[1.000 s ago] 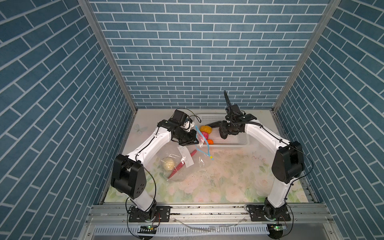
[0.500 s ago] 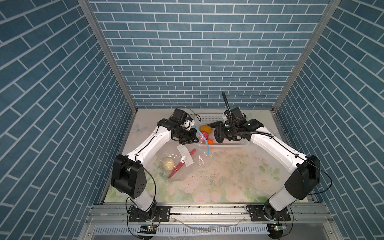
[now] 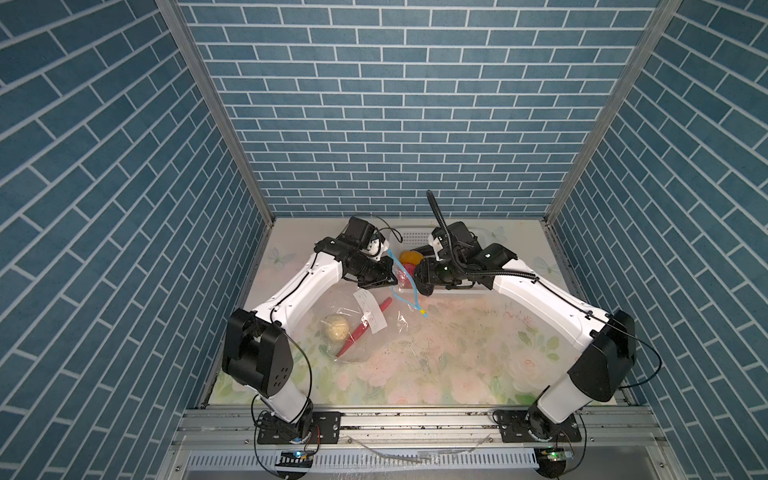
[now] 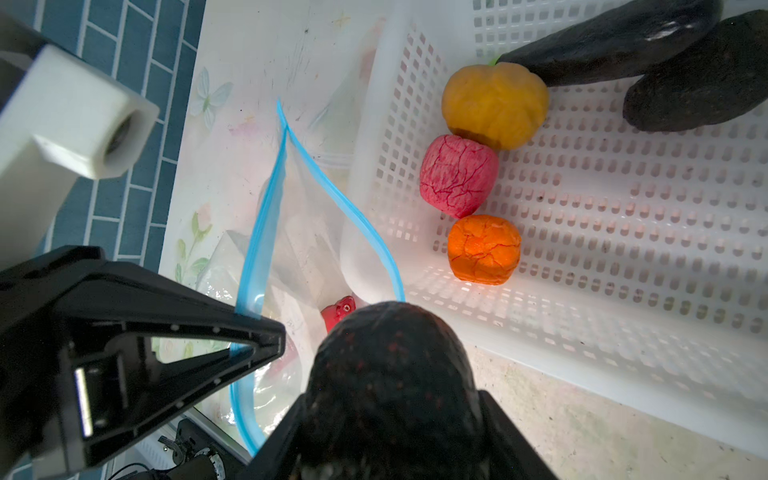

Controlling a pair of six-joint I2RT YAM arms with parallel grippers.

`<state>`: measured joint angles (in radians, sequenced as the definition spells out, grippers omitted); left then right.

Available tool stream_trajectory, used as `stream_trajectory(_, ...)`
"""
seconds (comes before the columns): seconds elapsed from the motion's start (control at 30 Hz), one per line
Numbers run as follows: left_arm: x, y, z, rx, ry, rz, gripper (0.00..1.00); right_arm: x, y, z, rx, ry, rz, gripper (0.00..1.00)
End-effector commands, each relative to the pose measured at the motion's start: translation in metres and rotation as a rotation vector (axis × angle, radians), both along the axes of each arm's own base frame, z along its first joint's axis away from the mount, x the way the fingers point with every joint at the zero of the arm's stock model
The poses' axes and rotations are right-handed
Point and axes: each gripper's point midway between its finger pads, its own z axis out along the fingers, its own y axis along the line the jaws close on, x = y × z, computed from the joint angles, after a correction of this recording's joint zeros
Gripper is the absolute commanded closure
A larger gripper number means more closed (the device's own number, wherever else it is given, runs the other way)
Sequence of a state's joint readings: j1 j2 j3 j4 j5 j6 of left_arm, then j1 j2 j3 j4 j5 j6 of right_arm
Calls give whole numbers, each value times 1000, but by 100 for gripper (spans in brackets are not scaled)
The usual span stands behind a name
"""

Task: Place the food in the zip-top bag and seal the zipper
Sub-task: 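Carry the avocado over the bag mouth and release it inside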

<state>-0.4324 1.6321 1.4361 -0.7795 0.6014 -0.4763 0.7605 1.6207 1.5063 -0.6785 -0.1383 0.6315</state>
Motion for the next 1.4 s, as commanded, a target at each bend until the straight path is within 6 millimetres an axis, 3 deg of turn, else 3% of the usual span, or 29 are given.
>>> stream_trajectory(0.0, 2, -2, 7, -6, -20, 0, 100, -1, 12, 3, 28, 9, 3, 43)
stream_trajectory(0.37, 3, -4, 14, -18, -39, 0, 100, -9, 35, -11, 27, 50, 53, 43)
stream_trajectory(0.6, 1, -6, 16, -21, -40, -2, 100, -6, 32, 1, 27, 14, 50, 43)
stream_trajectory(0.9, -1, -10, 18, -23, -40, -8, 100, -10, 39, -3, 44, 51, 75, 43)
stream_trajectory(1.1, -1, -10, 18, -24, -41, -6, 100, -18, 45, -14, 42, 109, 98, 43)
stream_trajectory(1.37, -1, -10, 16, -21, -37, -8, 100, -26, 35, -23, -1, 133, 99, 43)
